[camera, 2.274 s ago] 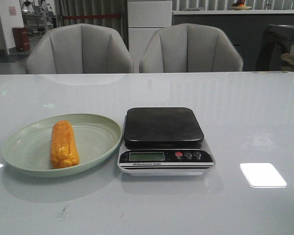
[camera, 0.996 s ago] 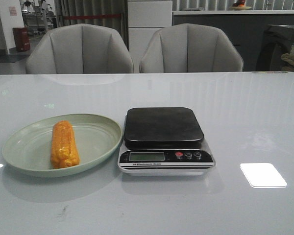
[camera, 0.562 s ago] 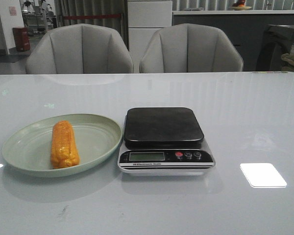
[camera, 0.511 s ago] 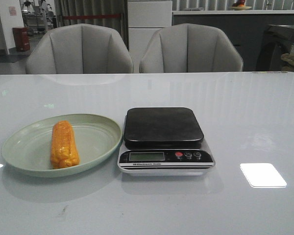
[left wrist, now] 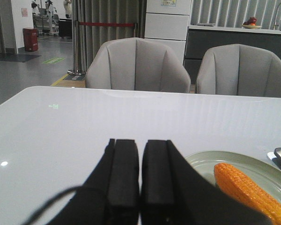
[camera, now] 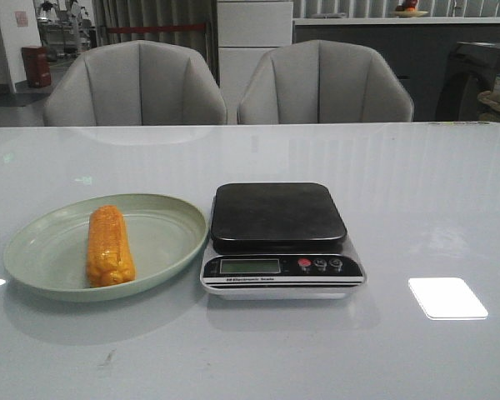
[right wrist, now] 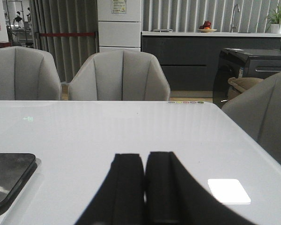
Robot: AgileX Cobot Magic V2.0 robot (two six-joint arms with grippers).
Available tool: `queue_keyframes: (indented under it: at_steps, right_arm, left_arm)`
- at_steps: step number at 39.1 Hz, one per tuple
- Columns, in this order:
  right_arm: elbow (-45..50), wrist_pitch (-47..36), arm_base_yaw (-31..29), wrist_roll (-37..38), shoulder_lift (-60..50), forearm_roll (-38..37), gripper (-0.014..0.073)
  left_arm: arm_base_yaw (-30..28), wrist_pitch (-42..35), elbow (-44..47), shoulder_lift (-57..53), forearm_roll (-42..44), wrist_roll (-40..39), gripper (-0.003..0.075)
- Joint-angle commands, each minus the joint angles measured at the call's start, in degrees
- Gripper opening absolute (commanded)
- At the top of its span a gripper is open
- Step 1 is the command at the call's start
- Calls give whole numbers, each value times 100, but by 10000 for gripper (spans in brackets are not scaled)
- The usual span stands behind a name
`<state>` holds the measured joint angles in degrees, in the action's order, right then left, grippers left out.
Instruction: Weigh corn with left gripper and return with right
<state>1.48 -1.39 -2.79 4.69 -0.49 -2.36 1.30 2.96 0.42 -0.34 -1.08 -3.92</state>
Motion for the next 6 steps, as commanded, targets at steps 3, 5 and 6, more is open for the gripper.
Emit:
queue_keyframes:
  at_steps: [3, 5, 6]
  right_arm:
    - [59, -422, 9, 23, -114, -83, 158]
    - [59, -422, 9, 23, -114, -83, 158]
    - [59, -422, 9, 23, -114, -83, 158]
  left_arm:
    - [1, -453, 175, -118, 7, -49, 114]
    - [1, -453, 175, -118, 7, -49, 113]
    - [1, -453, 175, -118, 7, -49, 113]
